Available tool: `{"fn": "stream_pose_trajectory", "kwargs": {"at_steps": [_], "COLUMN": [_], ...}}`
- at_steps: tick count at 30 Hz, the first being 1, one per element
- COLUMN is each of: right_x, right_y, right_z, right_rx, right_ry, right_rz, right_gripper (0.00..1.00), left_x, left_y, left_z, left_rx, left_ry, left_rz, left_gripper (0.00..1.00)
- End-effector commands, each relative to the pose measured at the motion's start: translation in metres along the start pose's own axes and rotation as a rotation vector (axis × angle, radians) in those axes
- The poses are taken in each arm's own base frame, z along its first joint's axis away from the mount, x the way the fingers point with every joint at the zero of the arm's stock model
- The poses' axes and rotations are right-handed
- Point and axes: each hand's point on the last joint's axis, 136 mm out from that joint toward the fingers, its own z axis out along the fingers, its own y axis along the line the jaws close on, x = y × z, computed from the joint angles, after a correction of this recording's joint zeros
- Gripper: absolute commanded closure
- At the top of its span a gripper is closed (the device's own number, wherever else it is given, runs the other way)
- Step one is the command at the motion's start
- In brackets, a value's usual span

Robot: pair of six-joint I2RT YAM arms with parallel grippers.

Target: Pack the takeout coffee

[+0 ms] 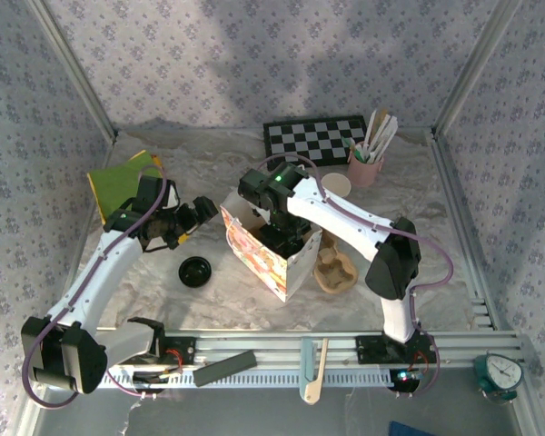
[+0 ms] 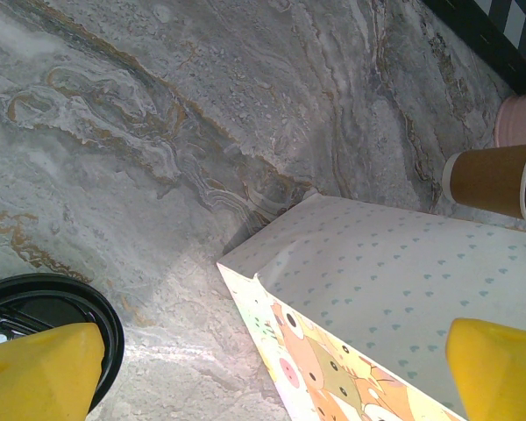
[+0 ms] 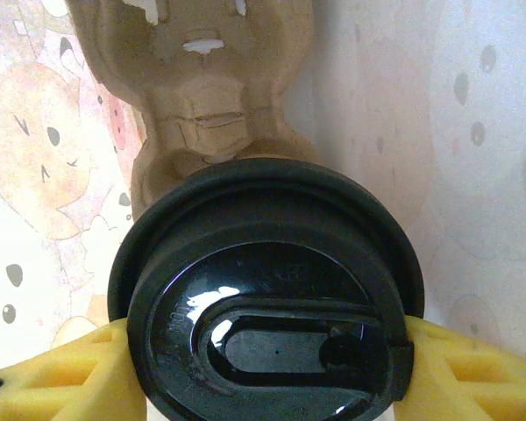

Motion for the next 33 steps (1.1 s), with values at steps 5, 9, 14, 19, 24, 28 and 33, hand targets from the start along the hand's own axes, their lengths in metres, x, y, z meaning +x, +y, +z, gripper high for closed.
{"fn": "stream_pose_trajectory", "kwargs": {"at_steps": [5, 9, 14, 19, 24, 28, 33], "right_x": [0.005, 0.006, 0.005, 0.003, 0.001, 0.002, 0.002], "right_y": [0.0, 0.001, 0.004, 0.009, 0.011, 0.012, 0.01], "right_z": [-0.003, -0.003, -0.003, -0.001, -0.001, -0.001, -0.001], "right_rx": [0.005, -0.001, -0.009, -0.017, -0.021, -0.023, -0.022], "right_ry": [-0.001, 0.001, -0.003, -0.005, -0.002, 0.004, 0.005], "right_rz": [-0.001, 0.001, -0.001, -0.003, -0.008, -0.011, -0.009], "right_gripper": [0.41, 0.41, 0.41, 0.41, 0.41, 0.41, 0.41], "left_x": [-0.003, -0.003, -0.003, -0.003, -0.003, -0.003, -0.003], "left_y": [-0.01, -0.011, -0.011, -0.01, -0.011, -0.01, -0.01], "left_z": [-0.01, -0.01, -0.01, -0.009, -0.009, -0.008, -0.008], "left_rx": [0.026, 0.028, 0.027, 0.026, 0.026, 0.025, 0.025], "left_ry": [-0.016, -0.018, -0.017, -0.014, -0.013, -0.012, -0.013], "left_rz": [0.024, 0.026, 0.026, 0.025, 0.027, 0.025, 0.025], "left_gripper": [0.0, 0.0, 0.0, 0.0, 0.0, 0.0, 0.0]}}
